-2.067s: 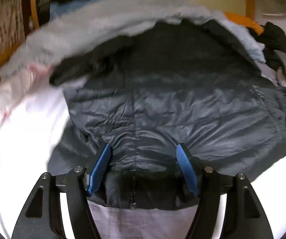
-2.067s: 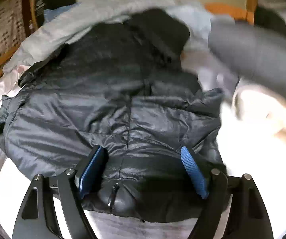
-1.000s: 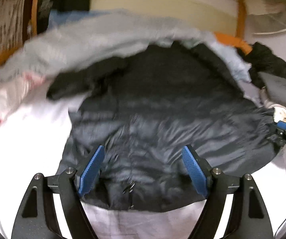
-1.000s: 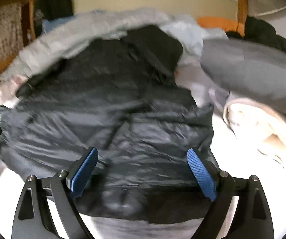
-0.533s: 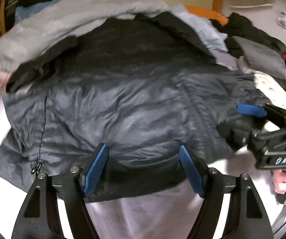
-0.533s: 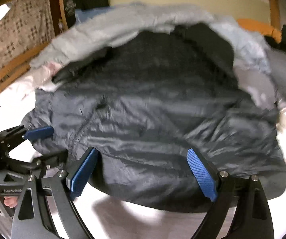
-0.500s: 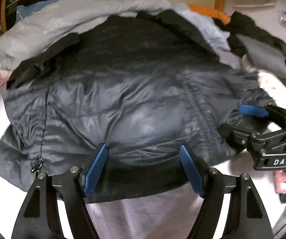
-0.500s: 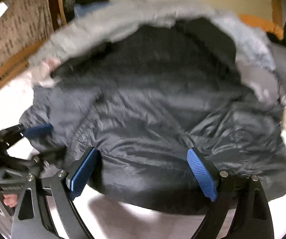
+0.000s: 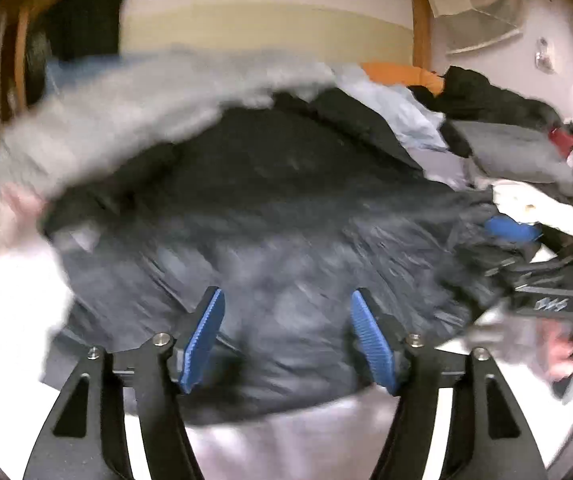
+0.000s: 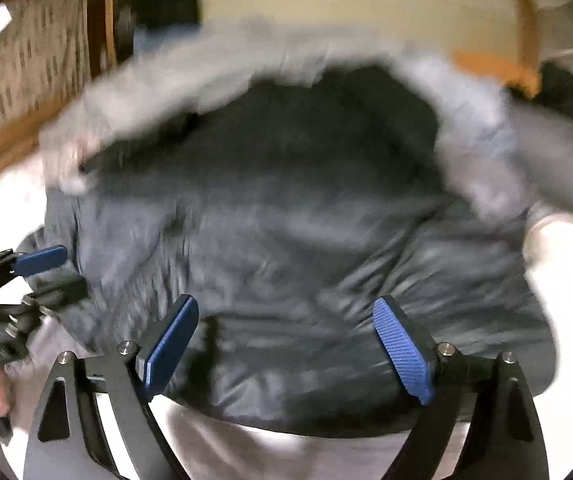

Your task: Fold large clothes

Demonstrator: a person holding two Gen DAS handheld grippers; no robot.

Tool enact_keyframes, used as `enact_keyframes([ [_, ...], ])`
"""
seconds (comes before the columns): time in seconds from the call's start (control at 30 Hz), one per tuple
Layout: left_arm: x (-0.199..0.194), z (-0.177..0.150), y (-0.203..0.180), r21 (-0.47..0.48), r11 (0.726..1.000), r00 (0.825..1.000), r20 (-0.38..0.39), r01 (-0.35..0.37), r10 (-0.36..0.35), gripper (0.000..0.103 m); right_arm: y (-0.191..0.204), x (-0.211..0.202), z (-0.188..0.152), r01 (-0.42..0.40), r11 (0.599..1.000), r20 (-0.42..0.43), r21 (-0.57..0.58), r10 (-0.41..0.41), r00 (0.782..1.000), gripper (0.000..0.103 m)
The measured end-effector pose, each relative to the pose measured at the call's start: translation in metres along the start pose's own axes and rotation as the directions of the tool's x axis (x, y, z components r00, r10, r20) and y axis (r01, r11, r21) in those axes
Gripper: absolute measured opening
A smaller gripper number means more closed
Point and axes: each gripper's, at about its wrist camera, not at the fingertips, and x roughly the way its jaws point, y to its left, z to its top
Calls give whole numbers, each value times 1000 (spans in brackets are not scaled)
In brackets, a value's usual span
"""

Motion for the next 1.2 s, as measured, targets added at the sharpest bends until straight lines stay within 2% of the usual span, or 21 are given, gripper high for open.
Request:
enact_keyframes([
  [0.07,-5,10,18,-30,999,999,21,-41,42,67,-4,-3,12,89,993,13,-74,-88,996,91],
  [0.1,-4,14,29,-60,997,998,22,-52,53,67,-10,-3,17,105,992,20,-77,-104,994,91],
  [0.17,-3,15,52,-119,991,997,39,-57,62,67,-33,0,22,31,999,11,-4,-31,999,90],
  [0.2,-2,13,61,-126,989,995,47,-80,86,67,-42,5,23,11,999,-2,33,-11,1000,85],
  [0.27,8,10,75,-118,982,989,15,-147,149,64,-58,16,21,48,997,-48,61,-45,998,80],
  [0.37,30,3,101,-168,965,979,-72,-201,191,59,-74,34,17,106,993,-111,53,-100,989,68],
  [0.43,48,-10,122,-246,941,969,-144,-232,201,57,-87,47,14,95,993,-160,71,-83,984,38],
  [0.47,57,-18,132,-287,922,959,-195,-258,207,56,-91,53,12,95,992,-188,79,-78,979,34],
  [0.5,64,-25,140,-336,909,956,-235,-248,174,55,-96,64,8,95,991,-237,95,-70,969,32],
  [0.57,69,-28,151,-390,892,957,-258,-226,130,54,-103,75,2,78,989,-264,128,-42,963,32],
  [0.7,65,-27,142,-360,902,950,-279,-240,141,51,-107,66,3,67,987,-238,146,-31,971,32],
  [0.73,55,-25,139,-383,898,958,-259,-216,120,50,-109,57,4,76,985,-214,155,-42,976,32],
  [0.8,23,-19,130,-435,896,988,-154,-89,24,50,-105,36,7,58,987,-174,153,-31,984,32],
  [0.83,7,-12,120,-402,915,994,-106,-42,-1,51,-101,20,10,35,991,-152,131,-14,988,32],
  [0.9,-20,-1,98,-264,964,998,-55,-25,11,55,-88,-2,12,10,997,-118,78,-1,993,32],
  [0.97,-39,1,76,-161,987,1000,-19,2,-5,61,-71,-21,14,-13,1000,-91,7,14,996,38],
  [1.0,-41,-2,71,-157,986,997,-34,59,-65,63,-60,-28,13,-21,999,-81,-36,18,997,50],
  [1.03,-37,-7,68,-175,976,986,-75,132,-147,67,-50,-31,10,-23,996,-79,-80,17,997,68],
  [1.07,-31,-13,67,-199,964,971,-123,178,-205,67,-42,-33,8,-16,992,-86,-121,6,996,80],
  [1.1,-27,-19,66,-214,960,964,-155,179,-215,67,-33,-34,4,-6,983,-94,-186,-12,995,94],
  [1.2,-32,-28,57,-143,985,980,-158,99,-122,66,-12,-38,-12,10,934,-78,-357,-41,996,95],
])
